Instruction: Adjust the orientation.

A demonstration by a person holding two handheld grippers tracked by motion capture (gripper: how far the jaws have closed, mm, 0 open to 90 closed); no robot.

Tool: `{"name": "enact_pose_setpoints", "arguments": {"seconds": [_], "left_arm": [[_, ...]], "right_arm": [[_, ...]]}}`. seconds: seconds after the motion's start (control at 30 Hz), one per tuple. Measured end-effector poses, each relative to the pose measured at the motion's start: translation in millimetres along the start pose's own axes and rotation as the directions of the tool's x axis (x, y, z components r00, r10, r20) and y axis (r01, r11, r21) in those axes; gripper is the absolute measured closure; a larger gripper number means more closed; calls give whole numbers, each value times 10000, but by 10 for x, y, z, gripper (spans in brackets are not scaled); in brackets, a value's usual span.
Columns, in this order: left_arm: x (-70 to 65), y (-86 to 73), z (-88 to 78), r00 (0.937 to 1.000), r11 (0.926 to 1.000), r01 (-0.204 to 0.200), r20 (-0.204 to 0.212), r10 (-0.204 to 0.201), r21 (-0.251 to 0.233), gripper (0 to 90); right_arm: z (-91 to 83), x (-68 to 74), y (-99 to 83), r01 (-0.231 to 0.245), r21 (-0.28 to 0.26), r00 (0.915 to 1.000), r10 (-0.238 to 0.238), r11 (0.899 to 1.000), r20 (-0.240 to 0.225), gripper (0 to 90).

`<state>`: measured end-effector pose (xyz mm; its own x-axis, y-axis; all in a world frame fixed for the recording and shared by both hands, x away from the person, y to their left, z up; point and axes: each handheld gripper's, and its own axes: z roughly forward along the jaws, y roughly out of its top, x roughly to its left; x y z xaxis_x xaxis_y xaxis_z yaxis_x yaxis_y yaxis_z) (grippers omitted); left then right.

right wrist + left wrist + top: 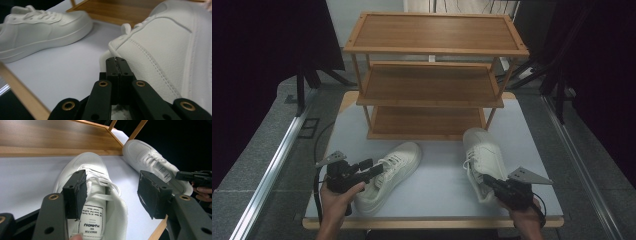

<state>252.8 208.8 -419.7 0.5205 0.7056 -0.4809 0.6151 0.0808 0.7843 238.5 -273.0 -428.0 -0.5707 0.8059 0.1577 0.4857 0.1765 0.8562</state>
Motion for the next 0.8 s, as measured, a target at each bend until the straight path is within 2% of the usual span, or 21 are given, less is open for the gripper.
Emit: {"name": "enact_pose_setpoints", "arguments": {"seconds": [0.07,0.1,0.13,0.17,0.2,0.23,0.3,0.33,0.43,0.57,0.6,0.63,0.67,0.7,0.8], "left_arm": [[11,-4,2,10000,10000,54,4,-54,-6,406],[12,-5,3,10000,10000,74,7,-74,14,406],[12,-5,5,10000,10000,67,9,-67,26,406],[12,-5,5,10000,10000,67,9,-67,26,406],[10,-5,6,10000,10000,62,29,-62,15,406],[10,-5,6,10000,10000,62,29,-62,15,406],[11,-5,7,10000,10000,82,26,-82,16,406],[14,-5,8,9999,9999,108,39,-108,-4,407],[16,-5,5,9999,9999,141,63,-140,-22,407],[14,-4,2,9999,9999,153,70,-153,-37,408],[14,-5,2,9999,9999,150,81,-150,-30,408],[13,-6,3,9998,9999,151,92,-150,-25,408],[13,-6,3,9998,9999,151,92,-150,-25,408],[12,-4,-1,9998,9999,157,106,-156,-33,408],[9,-2,-9,9998,9999,144,105,-143,-61,408]], "right_arm": [[-27,-42,-5,-132,-96,9999,133,9999,95,894],[-61,-101,-14,-293,-246,9992,300,9993,279,892],[-105,-209,-33,-540,-176,9966,550,9984,609,867],[-105,-209,-33,-540,-176,9966,550,9984,609,867],[-136,-333,-80,-909,-250,9903,930,9955,1035,832],[-136,-333,-80,-909,-250,9903,930,9955,1035,832],[-178,-470,-134,-1138,-157,9814,1148,9934,1540,827],[-236,-562,-165,-1645,-495,9792,1691,9851,1120,832],[-262,-552,-150,-1503,-470,9785,1554,9875,1359,828],[-283,-343,-51,-826,-643,9886,899,9945,1210,824],[-283,-343,-51,-826,-643,9886,899,9945,1210,824],[-263,-229,-22,-516,-619,9929,579,9967,1035,822],[-263,-229,-22,-516,-619,9929,579,9967,1035,822],[-229,-145,-19,-278,-536,9952,327,9982,918,821],[-195,-86,-27,-208,-474,9964,246,9987,810,822]]}}
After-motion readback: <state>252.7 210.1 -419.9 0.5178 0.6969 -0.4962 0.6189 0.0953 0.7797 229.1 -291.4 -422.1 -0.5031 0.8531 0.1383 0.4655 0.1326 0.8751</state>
